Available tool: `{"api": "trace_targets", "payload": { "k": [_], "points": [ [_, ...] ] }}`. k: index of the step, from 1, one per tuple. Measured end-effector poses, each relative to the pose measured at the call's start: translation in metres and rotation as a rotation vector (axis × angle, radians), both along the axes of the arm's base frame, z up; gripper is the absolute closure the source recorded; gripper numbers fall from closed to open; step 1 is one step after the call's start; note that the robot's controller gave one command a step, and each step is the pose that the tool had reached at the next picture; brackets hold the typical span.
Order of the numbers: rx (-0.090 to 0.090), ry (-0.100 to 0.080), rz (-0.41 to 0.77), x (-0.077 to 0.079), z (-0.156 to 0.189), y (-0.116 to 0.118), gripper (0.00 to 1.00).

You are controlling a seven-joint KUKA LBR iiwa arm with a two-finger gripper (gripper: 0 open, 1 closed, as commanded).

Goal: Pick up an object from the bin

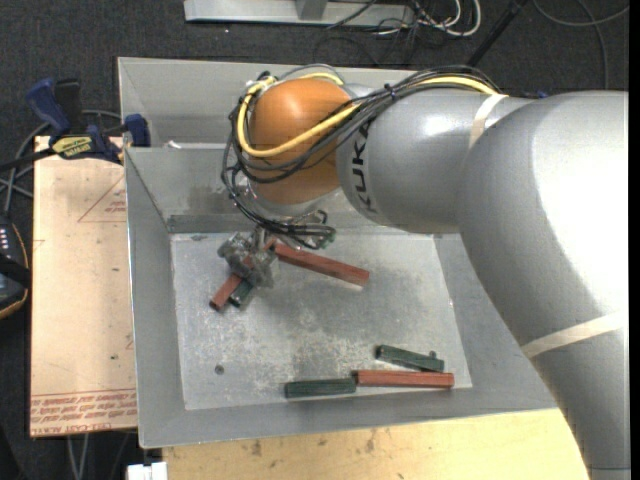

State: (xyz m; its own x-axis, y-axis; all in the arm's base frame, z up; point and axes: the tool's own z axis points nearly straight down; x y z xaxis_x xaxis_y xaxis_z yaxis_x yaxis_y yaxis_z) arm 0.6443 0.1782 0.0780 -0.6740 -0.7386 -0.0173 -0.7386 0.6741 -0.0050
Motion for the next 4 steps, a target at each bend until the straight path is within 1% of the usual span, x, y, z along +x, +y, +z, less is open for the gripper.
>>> {"api": "trace_targets", "payload": {
  "k": [1,2,3,4],
  "points": [
    [-0.003,0.007,0.0,-0.0025,-0.0047,-0.0015,0.0],
    [0.0,0.0,0.0,0.0,0.0001,-0.0002,1.0],
    [-0.004,0.007,0.0,-0.0024,-0.0047,-0.0017,0.0],
    [-0.002,0.002,0.0,-0.0001,-0.0003,-0.0009,1.0]
  ]
}}
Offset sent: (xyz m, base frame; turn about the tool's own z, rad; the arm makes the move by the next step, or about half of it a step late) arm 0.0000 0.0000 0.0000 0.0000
